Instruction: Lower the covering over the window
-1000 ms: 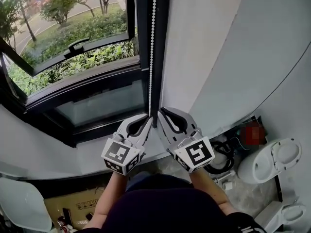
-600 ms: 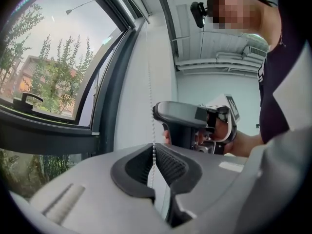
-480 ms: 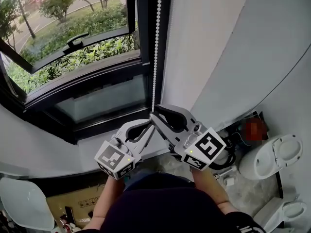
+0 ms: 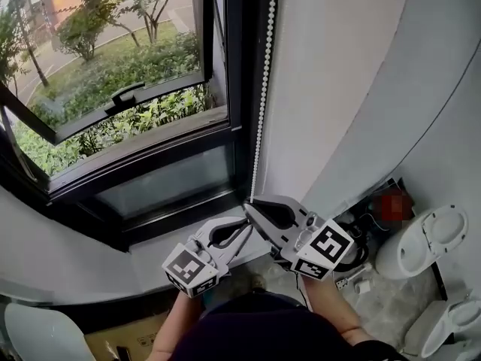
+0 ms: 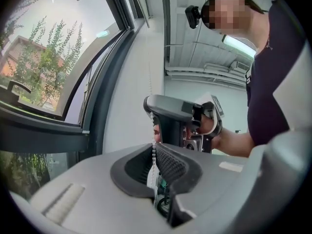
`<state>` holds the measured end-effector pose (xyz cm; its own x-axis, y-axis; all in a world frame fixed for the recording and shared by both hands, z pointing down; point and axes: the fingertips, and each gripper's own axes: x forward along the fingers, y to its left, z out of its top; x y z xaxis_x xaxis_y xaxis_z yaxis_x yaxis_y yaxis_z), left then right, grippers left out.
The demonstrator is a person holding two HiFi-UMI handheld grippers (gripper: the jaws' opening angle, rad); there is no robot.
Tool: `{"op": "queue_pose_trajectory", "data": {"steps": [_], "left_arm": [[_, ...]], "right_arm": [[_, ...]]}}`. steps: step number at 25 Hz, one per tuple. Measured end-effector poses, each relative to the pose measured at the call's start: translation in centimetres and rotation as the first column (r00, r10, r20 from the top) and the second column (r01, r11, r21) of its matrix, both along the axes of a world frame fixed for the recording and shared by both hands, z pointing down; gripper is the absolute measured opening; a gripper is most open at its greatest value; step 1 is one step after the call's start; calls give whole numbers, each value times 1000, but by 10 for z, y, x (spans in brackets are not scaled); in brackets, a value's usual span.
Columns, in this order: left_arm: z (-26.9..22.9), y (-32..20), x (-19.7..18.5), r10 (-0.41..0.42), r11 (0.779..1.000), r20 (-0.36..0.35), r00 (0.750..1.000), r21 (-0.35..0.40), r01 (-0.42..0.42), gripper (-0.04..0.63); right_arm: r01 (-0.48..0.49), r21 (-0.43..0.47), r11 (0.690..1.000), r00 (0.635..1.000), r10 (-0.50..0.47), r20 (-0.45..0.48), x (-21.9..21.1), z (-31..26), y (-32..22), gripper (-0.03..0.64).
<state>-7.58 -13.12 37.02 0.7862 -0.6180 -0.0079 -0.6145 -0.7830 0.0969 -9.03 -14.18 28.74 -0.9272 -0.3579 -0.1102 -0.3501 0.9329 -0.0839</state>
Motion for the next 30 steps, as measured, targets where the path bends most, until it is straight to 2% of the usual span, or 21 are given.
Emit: {"op": "queue_pose_trajectory", "data": {"steps": [5,11,16,20,25,30], "left_arm": [[2,9,1,76,997,0,997,8,-76,28],[9,12,1,125,992,16,992,-6,-125,28],[5,10,7,128,992,22,992,7,-128,73],[2,6,11,119,993,38,992,4,-119,77],[5,2,14,87,996,12,996,-19,-86,77],[13,3,18,66,996,-1,998,-53,-65,77]], "right_arm": [[-66,6,998,997,66,-32,-1,1,5,15],[-83,-22,996,996,83,-27,-2,1,5,15],[-65,-12,998,997,65,-51,-2,4,6,15],[-47,-14,999,996,46,-71,2,10,4,15],[-10,-39,999,998,8,-57,11,15,-1,14],[-10,-30,999,984,5,-180,14,47,-4,14]]}}
